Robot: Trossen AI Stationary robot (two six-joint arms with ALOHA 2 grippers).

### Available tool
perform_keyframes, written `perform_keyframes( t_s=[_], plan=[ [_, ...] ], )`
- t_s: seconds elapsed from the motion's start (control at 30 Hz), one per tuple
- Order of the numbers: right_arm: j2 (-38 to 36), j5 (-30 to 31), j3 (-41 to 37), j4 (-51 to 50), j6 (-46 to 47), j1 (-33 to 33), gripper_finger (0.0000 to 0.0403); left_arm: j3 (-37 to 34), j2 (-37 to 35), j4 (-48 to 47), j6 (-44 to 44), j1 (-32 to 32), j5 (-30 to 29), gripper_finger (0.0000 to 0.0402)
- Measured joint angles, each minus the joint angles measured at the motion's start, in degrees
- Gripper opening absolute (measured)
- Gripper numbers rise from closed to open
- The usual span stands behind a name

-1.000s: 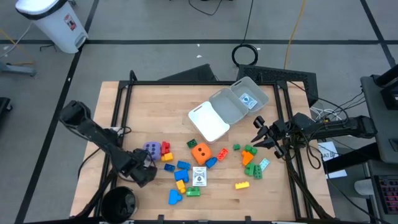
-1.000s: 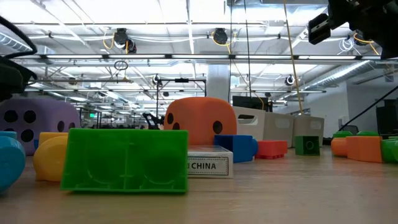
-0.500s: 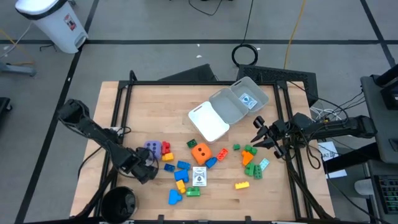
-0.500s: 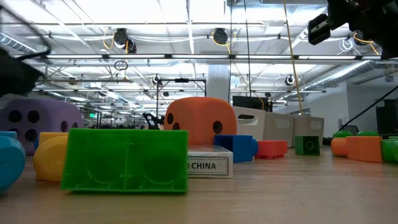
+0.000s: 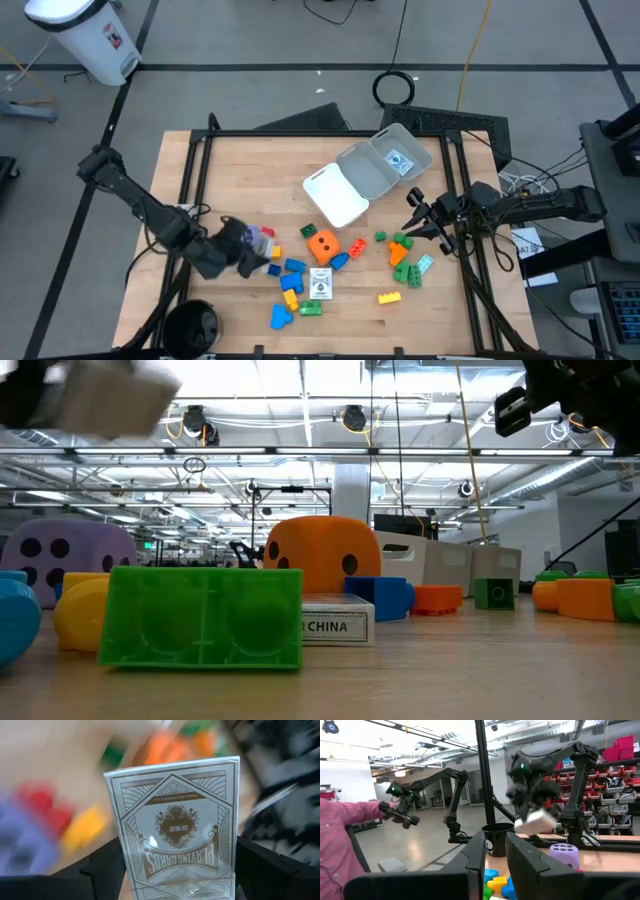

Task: Pick & Place Toys
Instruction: Put the brown deck of cards into the right grey bin

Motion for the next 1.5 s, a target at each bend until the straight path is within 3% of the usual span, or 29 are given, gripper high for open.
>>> perform_keyframes(
  t_s=[0.1,0.4,0.53,0.63,0.8,0.97,1.13,1.27,1.37,1.5],
  plan=[
    [0.19,0.02,0.00,-0.06,-0.20,0.00,0.0050,0.22,0.05,9.12,13.74,3.61,-2.65,0.0309],
    [2.25,1.73,0.00,-0.23,-1.62,0.04,0.0050,0.27,7.33,40.10,57.06,15.24,-1.07,0.0309],
    [3.34,6.17,0.00,-3.27,-1.62,0.04,0.0050,0.28,12.31,47.83,67.73,20.33,-1.24,0.0309],
    [4.38,13.17,0.00,-6.91,-1.22,0.02,0.0050,0.28,15.62,50.10,72.10,24.79,-1.73,0.0309],
    [7.17,26.29,0.00,-10.89,-2.10,0.02,0.0071,0.80,20.95,49.42,81.80,32.23,-2.24,0.0310],
    [10.86,37.57,0.00,-6.60,-3.32,-0.92,0.0138,7.76,26.26,41.84,93.69,37.11,-4.59,0.0310],
    [15.08,34.93,2.29,-2.21,-2.69,-5.20,0.0226,17.56,33.01,32.32,100.84,38.63,-10.30,0.0311],
    [18.95,32.92,9.52,-8.83,1.92,-8.41,0.0284,23.95,38.37,28.49,106.08,37.02,-15.83,0.0311],
    [22.98,32.75,14.54,-14.80,4.95,-10.02,0.0310,27.13,41.84,27.92,111.59,35.01,-19.70,0.0311],
    [28.71,28.82,17.97,-14.42,6.95,-10.10,0.0319,29.83,45.24,28.10,117.11,32.33,-24.57,0.0312]
  ],
)
